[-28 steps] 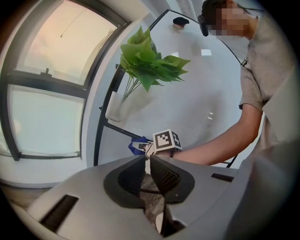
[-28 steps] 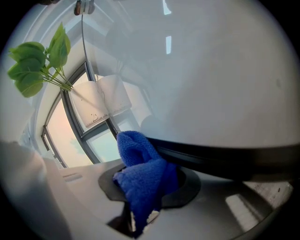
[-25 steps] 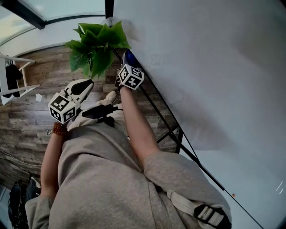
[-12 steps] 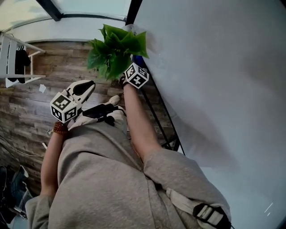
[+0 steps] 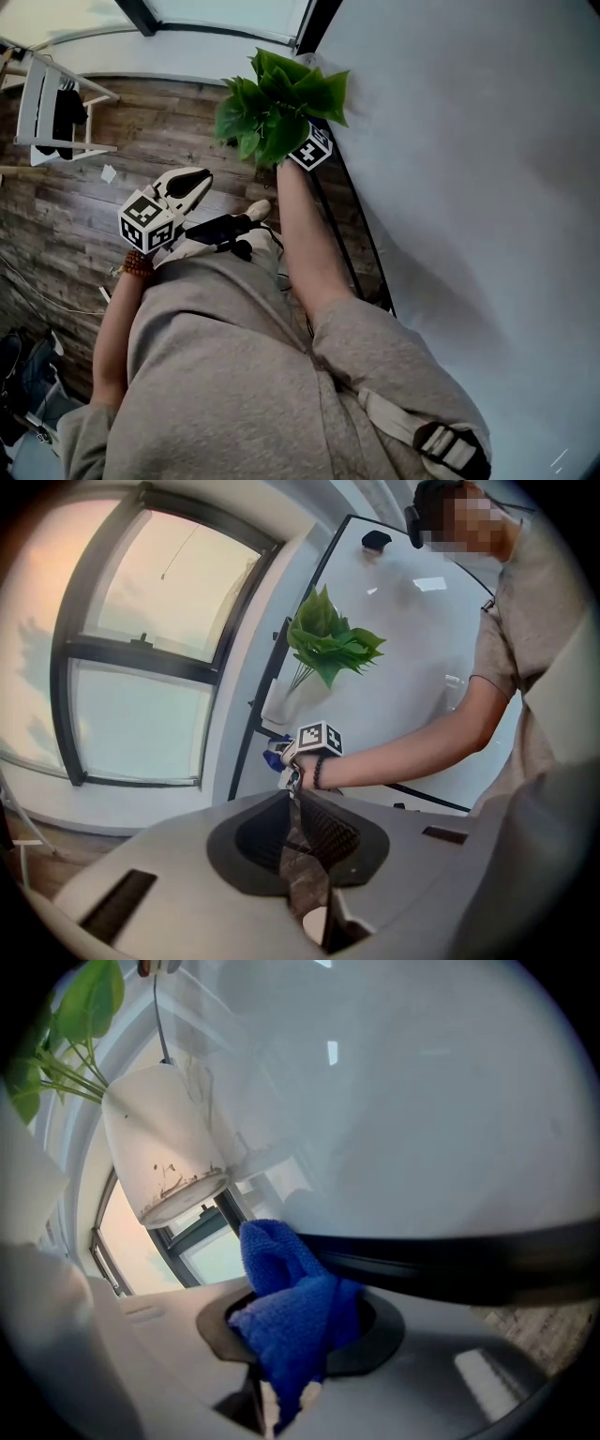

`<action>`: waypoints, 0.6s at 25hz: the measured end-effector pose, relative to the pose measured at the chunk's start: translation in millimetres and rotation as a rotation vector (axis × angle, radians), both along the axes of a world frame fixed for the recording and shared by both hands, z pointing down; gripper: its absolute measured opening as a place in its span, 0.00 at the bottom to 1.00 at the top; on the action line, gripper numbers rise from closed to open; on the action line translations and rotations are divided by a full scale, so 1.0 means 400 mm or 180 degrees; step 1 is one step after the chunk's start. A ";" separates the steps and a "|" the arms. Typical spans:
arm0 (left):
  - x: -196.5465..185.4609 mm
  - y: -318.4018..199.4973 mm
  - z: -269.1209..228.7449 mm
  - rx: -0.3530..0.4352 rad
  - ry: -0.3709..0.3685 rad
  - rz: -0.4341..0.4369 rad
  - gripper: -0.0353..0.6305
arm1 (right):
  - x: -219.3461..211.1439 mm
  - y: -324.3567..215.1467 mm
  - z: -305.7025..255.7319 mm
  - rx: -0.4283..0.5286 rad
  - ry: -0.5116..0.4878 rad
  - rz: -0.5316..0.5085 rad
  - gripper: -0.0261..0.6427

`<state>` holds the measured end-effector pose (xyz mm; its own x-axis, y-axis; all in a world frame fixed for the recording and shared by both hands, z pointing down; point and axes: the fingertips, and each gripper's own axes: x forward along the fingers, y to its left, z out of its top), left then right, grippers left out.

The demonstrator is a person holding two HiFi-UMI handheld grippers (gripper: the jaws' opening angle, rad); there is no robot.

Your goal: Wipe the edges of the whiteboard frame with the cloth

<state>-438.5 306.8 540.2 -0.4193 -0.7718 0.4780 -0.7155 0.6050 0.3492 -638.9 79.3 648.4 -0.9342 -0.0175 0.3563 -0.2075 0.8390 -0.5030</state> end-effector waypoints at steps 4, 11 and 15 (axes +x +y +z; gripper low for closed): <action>0.015 0.013 0.009 -0.0056 0.0007 0.0046 0.12 | -0.023 0.014 -0.020 0.0033 -0.0109 -0.0023 0.23; 0.028 0.021 0.011 -0.0078 -0.0010 0.0105 0.12 | -0.003 0.017 0.035 0.0095 0.0091 -0.0201 0.23; 0.015 -0.014 0.026 -0.0023 0.0019 0.0209 0.12 | 0.100 0.024 0.124 0.0024 0.0416 -0.0352 0.23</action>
